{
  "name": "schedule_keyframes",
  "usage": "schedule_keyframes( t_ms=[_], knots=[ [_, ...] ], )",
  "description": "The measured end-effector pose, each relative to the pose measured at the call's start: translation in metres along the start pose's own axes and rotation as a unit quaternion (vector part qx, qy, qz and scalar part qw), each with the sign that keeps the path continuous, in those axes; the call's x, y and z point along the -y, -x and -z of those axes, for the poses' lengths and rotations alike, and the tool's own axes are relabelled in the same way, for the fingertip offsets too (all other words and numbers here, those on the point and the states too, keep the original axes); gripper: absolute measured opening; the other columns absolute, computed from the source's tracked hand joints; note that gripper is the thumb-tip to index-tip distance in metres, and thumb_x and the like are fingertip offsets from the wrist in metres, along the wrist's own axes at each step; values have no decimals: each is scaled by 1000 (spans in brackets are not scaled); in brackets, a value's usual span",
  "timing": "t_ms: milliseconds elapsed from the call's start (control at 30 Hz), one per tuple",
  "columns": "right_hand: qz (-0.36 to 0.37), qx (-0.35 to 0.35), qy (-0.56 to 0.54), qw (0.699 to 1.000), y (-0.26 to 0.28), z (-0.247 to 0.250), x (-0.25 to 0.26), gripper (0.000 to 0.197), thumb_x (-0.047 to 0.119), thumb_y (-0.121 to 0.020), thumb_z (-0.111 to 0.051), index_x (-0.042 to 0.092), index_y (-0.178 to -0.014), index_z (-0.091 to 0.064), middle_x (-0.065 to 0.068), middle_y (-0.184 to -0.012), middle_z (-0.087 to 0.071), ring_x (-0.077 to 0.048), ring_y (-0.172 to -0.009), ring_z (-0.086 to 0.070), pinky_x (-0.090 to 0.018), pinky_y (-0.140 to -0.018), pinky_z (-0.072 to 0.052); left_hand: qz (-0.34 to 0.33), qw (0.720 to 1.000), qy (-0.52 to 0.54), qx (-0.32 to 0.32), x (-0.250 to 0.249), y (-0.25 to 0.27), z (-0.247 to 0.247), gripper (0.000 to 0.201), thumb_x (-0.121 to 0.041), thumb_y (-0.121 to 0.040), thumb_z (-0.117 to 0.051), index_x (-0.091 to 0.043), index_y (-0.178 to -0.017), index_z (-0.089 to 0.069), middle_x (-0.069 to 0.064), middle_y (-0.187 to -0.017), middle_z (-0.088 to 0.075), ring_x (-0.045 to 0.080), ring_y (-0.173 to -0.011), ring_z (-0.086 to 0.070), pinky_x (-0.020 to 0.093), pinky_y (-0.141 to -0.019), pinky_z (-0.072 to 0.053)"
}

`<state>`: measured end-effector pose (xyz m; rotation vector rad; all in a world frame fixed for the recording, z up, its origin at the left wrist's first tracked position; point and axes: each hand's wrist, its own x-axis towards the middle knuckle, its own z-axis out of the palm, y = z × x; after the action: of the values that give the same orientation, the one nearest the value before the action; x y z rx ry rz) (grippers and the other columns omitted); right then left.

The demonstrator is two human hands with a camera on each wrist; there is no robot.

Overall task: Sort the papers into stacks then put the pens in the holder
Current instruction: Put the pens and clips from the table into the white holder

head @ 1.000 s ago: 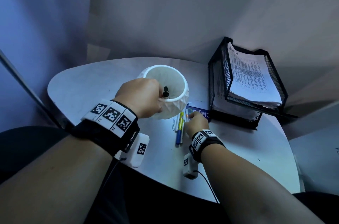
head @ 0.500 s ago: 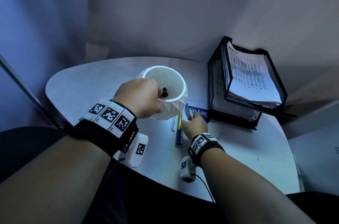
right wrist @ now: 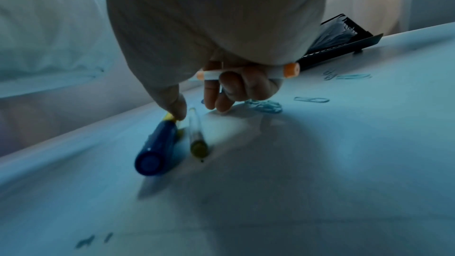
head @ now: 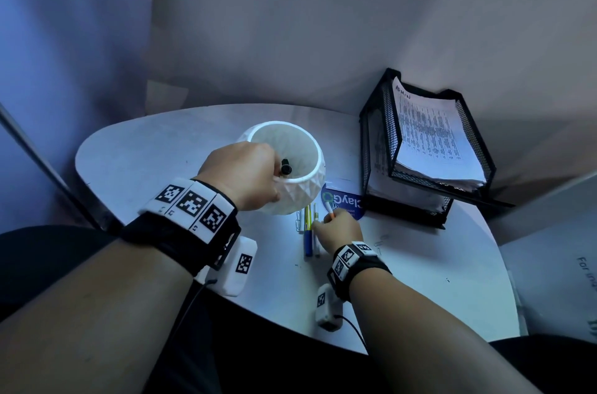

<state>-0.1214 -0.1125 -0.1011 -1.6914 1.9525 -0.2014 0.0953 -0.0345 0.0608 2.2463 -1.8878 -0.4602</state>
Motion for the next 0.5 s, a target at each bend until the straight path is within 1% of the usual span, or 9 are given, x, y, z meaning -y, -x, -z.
schedule_keyframes(
  t_ms=[67,133,200,267,333,400,433,467,500],
  knots=[
    [2,2,17,1000,0,-4,0,13,25,-74,-61,16,-83,-56,0,-77,-64,-18,-67,-58,-26,-57,-41,-1,1000,2,-4,1,0,0,20,-39,-79,-78,-31,-96,-72,-5,-84,-64,24,-86,-58,30,-68,-42],
    [-2,4,29,1000,-1,-6,-1,13,23,-75,-59,15,-86,-59,-1,-79,-65,-20,-70,-60,-26,-59,-46,0,1000,2,-5,3,1,-1,19,-40,-79,-78,-32,-95,-71,-5,-84,-63,23,-86,-58,30,-68,-42],
    [-1,15,51,999,-2,-4,-3,12,22,-77,-58,14,-86,-60,-3,-80,-65,-22,-71,-60,-26,-58,-44,3,1000,1,-1,5,1,-1,15,-40,-80,-78,-33,-89,-67,-7,-79,-60,23,-84,-58,30,-67,-41],
    [-4,23,56,998,-4,1,-5,13,24,-77,-58,14,-83,-61,-4,-78,-65,-24,-70,-59,-27,-56,-40,6,1000,2,3,5,1,-1,18,-40,-80,-77,-35,-84,-61,-8,-75,-56,24,-84,-58,30,-67,-41],
    [-14,2,15,1000,-5,10,-5,16,29,-81,-56,14,-83,-63,-6,-78,-65,-29,-73,-60,-29,-60,-41,6,1000,2,5,5,0,-1,20,-40,-80,-77,-35,-82,-58,-8,-74,-56,24,-84,-59,30,-66,-40],
    [-28,-49,-80,995,-12,21,-4,22,31,-85,-49,13,-83,-61,-9,-83,-68,-34,-81,-63,-34,-70,-48,3,1000,1,6,4,1,-1,20,-39,-79,-77,-34,-81,-58,-8,-74,-58,24,-84,-61,30,-65,-41],
    [-31,-76,-130,988,-16,29,-1,23,30,-84,-46,12,-81,-59,-9,-84,-69,-34,-81,-64,-38,-72,-53,1,1000,0,6,3,1,-1,19,-39,-79,-77,-34,-80,-58,-7,-75,-59,24,-84,-61,30,-65,-41],
    [-28,-95,-172,980,-21,38,3,22,27,-86,-43,12,-77,-57,-9,-82,-68,-33,-79,-64,-41,-70,-54,-1,1000,-1,7,3,1,-1,19,-39,-79,-77,-34,-81,-58,-7,-76,-60,24,-84,-61,30,-65,-41],
    [-23,-101,-202,974,-23,49,11,21,20,-91,-43,14,-75,-55,-6,-79,-64,-28,-74,-62,-40,-66,-52,-2,1000,-3,7,2,2,-1,19,-39,-79,-77,-34,-81,-58,-6,-78,-61,24,-85,-61,30,-66,-42]
  ],
)
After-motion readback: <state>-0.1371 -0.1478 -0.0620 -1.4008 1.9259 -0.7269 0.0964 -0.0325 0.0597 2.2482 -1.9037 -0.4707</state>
